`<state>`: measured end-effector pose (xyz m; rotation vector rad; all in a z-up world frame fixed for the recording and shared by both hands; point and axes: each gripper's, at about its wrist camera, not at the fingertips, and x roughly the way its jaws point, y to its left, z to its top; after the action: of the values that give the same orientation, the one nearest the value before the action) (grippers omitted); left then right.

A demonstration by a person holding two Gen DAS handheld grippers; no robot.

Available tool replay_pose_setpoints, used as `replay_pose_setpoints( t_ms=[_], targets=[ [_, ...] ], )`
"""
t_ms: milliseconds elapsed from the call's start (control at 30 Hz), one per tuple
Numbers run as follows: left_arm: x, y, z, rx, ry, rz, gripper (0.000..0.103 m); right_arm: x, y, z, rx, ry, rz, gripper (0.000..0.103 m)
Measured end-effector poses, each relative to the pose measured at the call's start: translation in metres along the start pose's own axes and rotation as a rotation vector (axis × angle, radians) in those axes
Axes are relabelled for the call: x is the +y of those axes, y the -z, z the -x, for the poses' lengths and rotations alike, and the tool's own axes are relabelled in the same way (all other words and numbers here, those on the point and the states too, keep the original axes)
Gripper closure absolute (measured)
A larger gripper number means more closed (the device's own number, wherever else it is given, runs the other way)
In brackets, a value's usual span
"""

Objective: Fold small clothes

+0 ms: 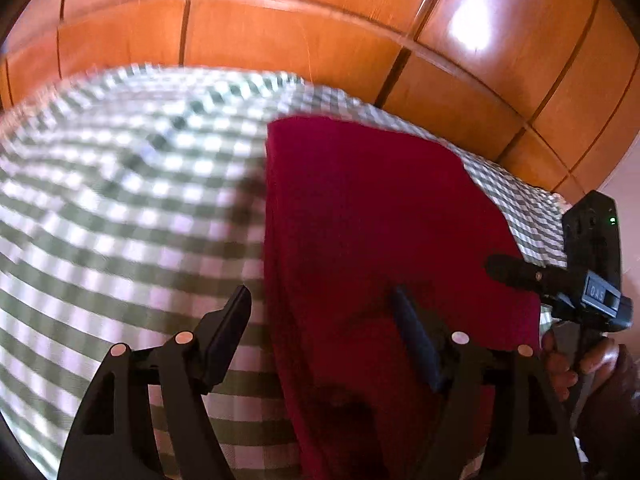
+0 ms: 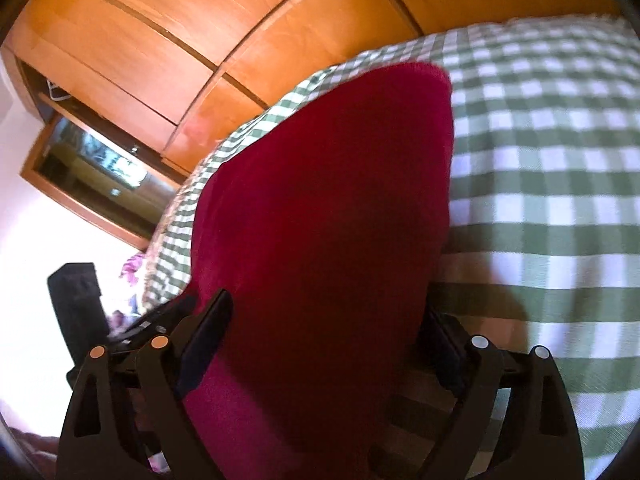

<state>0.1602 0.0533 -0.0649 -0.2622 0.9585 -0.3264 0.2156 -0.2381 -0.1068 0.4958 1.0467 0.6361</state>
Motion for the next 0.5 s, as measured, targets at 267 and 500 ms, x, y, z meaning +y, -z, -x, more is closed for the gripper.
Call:
replay_pose_setpoints(
  t_ms=[267, 500],
  targets=[
    [0.016, 0.010, 0.000, -0.010, 0.256, 0.086, 0.075, 0.021, 0.004, 0.005, -0.012, -0.015, 0.035, 0.056],
    [-0.043, -0.003, 0.009, -0.014, 0.366, -0.019, 0.076, 0.041, 0.018, 0.084, -0.171, 0.000, 0.082, 0.060]
  ],
)
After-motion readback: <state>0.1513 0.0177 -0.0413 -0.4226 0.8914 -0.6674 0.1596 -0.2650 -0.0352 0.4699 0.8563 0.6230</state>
